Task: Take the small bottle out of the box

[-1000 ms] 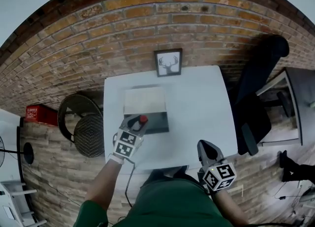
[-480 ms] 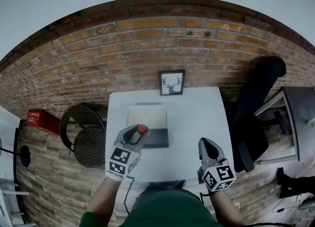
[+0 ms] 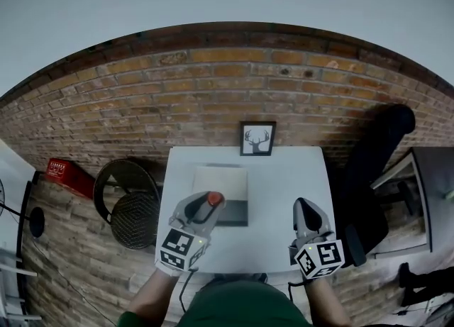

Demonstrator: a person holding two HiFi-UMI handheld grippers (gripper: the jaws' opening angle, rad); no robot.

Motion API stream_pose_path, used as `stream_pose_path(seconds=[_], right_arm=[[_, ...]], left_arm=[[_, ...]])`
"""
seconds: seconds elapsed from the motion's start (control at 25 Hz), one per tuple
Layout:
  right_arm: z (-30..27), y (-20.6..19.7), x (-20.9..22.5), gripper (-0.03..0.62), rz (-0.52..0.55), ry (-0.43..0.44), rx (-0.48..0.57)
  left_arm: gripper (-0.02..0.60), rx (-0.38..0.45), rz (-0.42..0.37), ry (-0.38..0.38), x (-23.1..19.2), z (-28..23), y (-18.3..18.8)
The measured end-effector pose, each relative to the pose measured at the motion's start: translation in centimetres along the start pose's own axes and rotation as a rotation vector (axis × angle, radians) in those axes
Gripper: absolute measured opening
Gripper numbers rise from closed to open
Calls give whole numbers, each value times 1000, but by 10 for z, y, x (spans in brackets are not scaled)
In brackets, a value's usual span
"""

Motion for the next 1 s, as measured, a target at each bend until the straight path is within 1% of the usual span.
stream_pose_path(seconds=[0.24,0.44,0.64,0.8,1.0], right_arm=[[-6,20,-4,3,64,20,41],[-5,32,-5,3,122,28,76],[-3,36,-3,3,162,24,95],[-4,36,-1,3,172,22,102],[-1,33,5,3,172,8,91]], left_arm=[[146,53,-9,24,-4,9,24],[146,79,2,28,0,13,33],[146,79,4,21,6,11,34],[146,79,-8,28,3,11,34],[146,63,-3,35,0,10,30]])
Point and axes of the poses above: the fingertips, and each gripper's own axes: z backward along the fingers, x to its right, y out of its top, the point moved 2 cm from there along z, backward along the fingers, and after that the axes turned 14 degrees about x, right-handed, at the moved point
